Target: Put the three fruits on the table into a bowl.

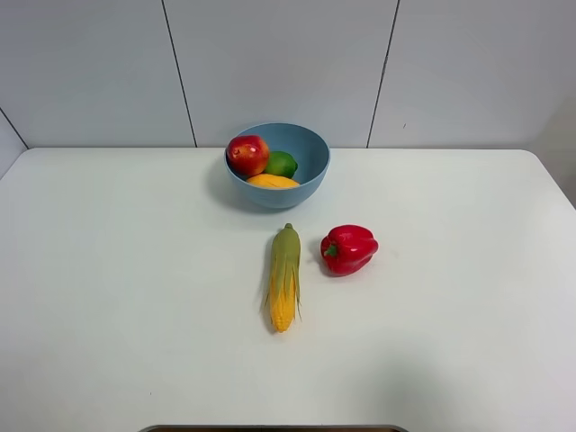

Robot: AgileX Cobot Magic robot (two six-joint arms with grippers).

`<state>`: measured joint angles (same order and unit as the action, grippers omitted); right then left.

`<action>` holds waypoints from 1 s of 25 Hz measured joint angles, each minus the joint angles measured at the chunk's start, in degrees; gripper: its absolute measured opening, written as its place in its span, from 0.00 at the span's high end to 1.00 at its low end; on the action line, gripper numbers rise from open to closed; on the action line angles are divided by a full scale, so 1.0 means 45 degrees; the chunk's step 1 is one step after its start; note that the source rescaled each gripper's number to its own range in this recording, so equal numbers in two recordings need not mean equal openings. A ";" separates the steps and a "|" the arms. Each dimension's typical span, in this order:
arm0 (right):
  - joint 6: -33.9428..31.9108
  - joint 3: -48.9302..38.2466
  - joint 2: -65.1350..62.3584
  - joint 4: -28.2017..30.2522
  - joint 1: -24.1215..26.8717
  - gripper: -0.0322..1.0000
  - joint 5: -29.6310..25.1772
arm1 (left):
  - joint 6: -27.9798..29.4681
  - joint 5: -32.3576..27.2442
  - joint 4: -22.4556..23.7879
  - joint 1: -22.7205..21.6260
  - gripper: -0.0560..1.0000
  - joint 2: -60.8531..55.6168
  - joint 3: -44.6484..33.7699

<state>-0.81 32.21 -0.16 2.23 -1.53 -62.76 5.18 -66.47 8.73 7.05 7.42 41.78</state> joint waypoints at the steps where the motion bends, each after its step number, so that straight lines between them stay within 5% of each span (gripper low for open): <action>1: 0.0000 0.0000 0.0000 0.0000 0.0000 0.97 0.0000 | 0.0059 0.0026 0.0000 0.0000 0.01 -0.0213 -0.0330; 13: 0.0000 0.0000 0.0000 0.0000 0.0000 0.97 0.0000 | 0.0386 0.0659 -0.0508 0.0000 0.01 -0.1696 -0.3488; 25: 0.0000 0.0000 0.0000 0.0000 0.0000 0.97 0.0000 | 0.0386 0.0838 -0.0647 0.0000 0.01 -0.1696 -0.3640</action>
<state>-0.81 32.21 -0.16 2.23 -1.53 -62.76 6.91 -62.70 5.82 7.05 -0.21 25.40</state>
